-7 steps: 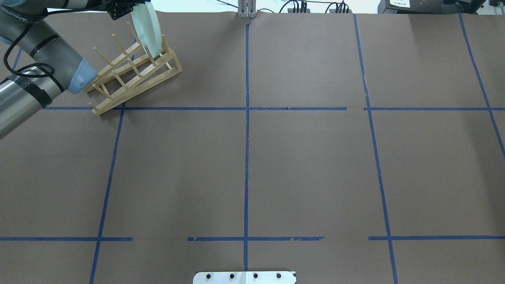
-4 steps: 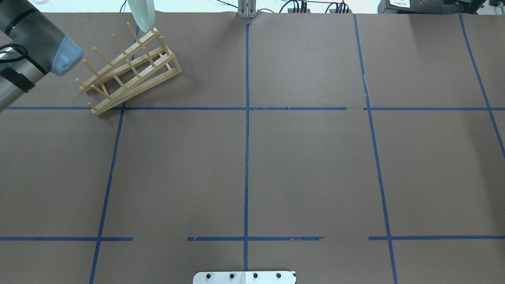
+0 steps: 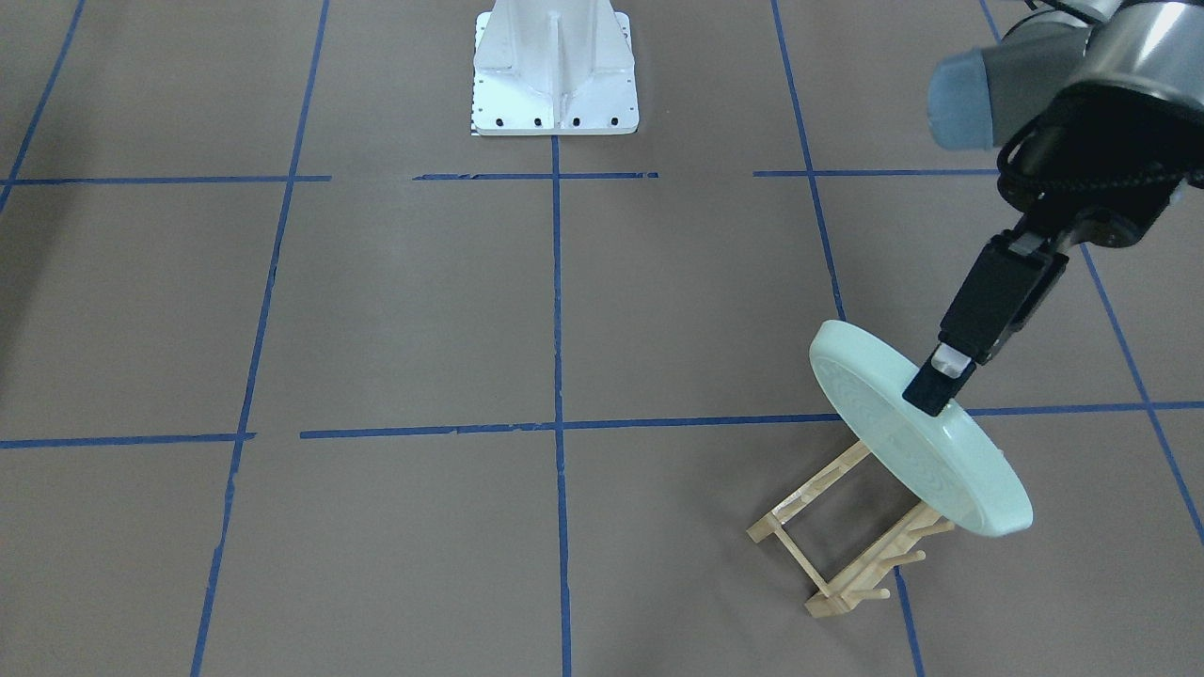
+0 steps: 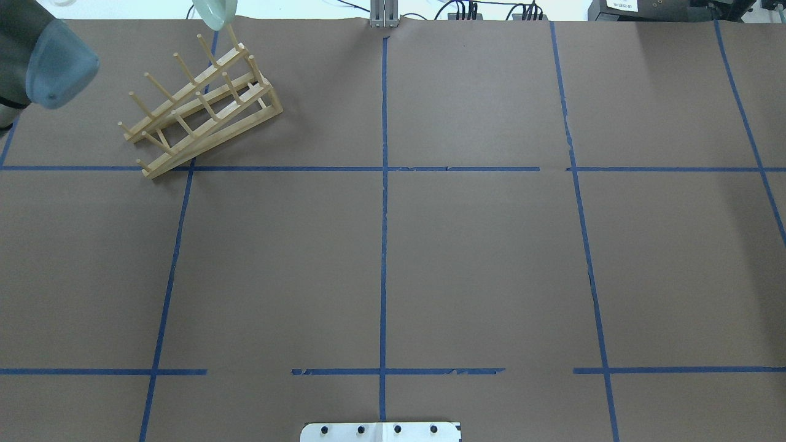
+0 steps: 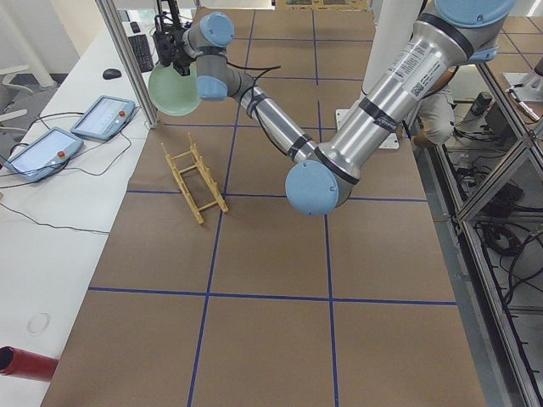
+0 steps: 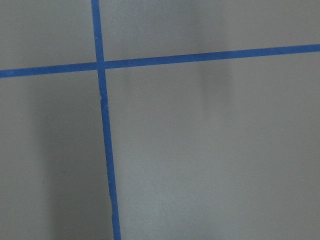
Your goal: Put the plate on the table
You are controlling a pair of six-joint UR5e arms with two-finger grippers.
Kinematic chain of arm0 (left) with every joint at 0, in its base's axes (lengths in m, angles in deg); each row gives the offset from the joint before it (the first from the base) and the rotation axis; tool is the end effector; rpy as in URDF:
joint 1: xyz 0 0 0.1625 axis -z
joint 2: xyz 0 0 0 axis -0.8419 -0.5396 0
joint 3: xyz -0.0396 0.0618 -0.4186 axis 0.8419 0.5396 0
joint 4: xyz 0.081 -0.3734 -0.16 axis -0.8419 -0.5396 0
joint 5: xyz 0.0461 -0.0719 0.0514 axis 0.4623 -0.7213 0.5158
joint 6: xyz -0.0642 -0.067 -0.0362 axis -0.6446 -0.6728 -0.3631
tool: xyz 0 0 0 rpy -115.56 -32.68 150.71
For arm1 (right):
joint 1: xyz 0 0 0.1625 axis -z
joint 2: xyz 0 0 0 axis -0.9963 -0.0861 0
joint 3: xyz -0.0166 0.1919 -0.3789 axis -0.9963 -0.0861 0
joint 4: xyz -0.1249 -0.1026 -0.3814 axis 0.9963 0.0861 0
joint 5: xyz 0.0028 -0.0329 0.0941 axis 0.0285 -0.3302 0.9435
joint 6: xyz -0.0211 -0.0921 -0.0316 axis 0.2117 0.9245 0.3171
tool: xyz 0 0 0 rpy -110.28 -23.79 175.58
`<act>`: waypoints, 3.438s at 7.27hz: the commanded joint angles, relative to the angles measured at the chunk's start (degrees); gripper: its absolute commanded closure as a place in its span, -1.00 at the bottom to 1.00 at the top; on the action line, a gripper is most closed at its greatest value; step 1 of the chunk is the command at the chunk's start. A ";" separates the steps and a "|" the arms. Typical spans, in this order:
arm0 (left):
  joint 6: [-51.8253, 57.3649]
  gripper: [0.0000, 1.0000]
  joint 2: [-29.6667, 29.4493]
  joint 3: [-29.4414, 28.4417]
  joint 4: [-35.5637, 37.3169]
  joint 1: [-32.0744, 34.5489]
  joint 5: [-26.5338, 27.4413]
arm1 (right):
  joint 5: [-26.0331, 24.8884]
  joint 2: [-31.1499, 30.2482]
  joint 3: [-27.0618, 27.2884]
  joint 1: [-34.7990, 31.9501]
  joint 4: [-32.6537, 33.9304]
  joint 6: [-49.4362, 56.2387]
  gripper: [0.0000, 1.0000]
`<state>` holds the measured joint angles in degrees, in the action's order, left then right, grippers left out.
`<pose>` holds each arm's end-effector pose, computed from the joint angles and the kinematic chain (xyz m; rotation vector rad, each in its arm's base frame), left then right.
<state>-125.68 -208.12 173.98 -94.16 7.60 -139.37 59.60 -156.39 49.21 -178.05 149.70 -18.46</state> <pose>0.1842 -0.6120 0.1224 0.3203 1.5143 -0.8004 0.0895 -0.4538 0.6957 -0.0785 -0.7480 0.0755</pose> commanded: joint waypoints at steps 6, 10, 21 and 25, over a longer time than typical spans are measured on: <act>1.44 1.00 -9.29 -8.47 55.81 -30.69 0.20 | 0.00 -0.09 0.00 0.00 0.00 0.00 -1.00; 1.44 -0.12 -11.07 -17.61 57.48 -35.14 1.52 | 0.00 0.00 0.00 0.00 0.00 0.00 -1.00; 119.12 -1.00 32.21 -2.74 49.73 30.83 -13.33 | 0.00 -0.09 0.00 0.00 0.00 0.00 -1.00; 110.69 -1.00 39.38 0.41 54.42 29.90 -13.86 | 0.00 0.00 -0.09 0.00 0.00 0.00 -1.00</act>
<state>-13.87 -169.33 173.86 -39.75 37.86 -152.91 59.61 -156.39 49.19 -178.05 149.70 -18.46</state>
